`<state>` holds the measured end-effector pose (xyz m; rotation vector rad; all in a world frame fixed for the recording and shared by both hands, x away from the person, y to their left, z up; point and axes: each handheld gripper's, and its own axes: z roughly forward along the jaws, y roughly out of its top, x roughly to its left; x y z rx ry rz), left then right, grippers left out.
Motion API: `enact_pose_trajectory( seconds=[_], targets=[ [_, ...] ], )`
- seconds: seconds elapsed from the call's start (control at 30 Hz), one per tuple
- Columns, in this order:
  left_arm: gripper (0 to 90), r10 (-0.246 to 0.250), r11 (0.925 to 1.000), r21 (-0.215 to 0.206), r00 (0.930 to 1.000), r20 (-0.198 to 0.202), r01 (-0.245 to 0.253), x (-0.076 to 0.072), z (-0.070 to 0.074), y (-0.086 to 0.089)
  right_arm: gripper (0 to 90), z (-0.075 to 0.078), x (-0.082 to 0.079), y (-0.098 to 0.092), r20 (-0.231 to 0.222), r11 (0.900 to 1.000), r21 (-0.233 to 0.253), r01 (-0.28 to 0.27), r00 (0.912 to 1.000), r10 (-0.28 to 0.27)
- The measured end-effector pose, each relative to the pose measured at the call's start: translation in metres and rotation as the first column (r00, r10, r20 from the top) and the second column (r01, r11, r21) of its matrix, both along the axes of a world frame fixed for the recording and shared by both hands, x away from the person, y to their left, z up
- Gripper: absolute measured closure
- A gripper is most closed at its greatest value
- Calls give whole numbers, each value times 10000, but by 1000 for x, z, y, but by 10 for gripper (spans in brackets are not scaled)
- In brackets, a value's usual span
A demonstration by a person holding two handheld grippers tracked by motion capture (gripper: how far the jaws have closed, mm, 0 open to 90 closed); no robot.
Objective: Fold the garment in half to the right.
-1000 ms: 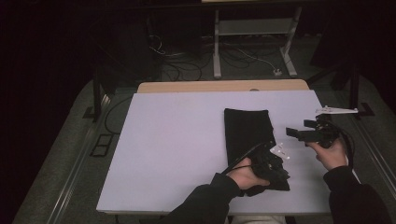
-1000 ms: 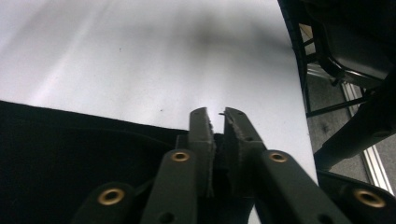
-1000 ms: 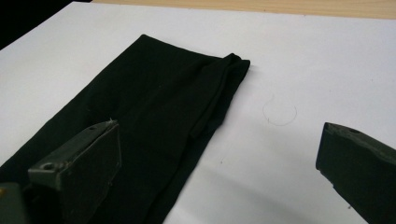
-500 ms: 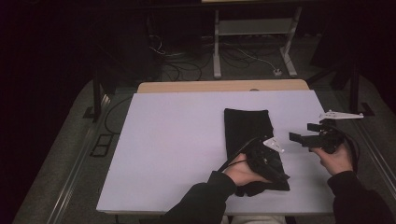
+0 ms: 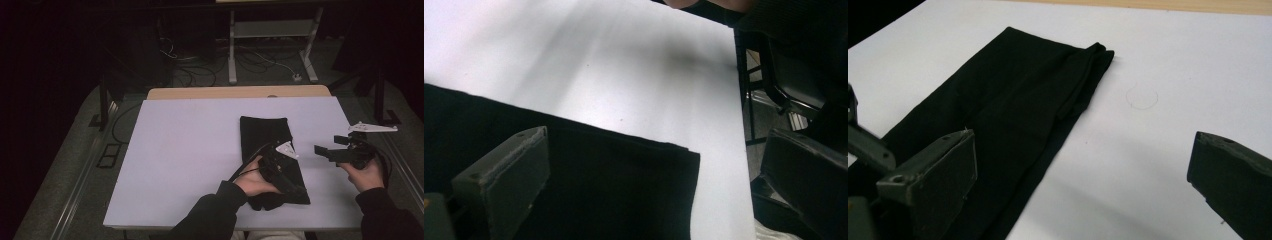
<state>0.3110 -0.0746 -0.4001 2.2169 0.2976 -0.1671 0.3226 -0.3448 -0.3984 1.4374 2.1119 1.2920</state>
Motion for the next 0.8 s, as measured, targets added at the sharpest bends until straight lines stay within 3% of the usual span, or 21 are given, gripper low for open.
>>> enact_pose_trajectory(
  seconds=[0.8],
  targets=[
    [0, 984, 9947, -354, 9942, 433, -969, 14, 8, 46, 0, 0, -22, -3, 117, 9999, 60, -91, 9999, 90]
  ],
)
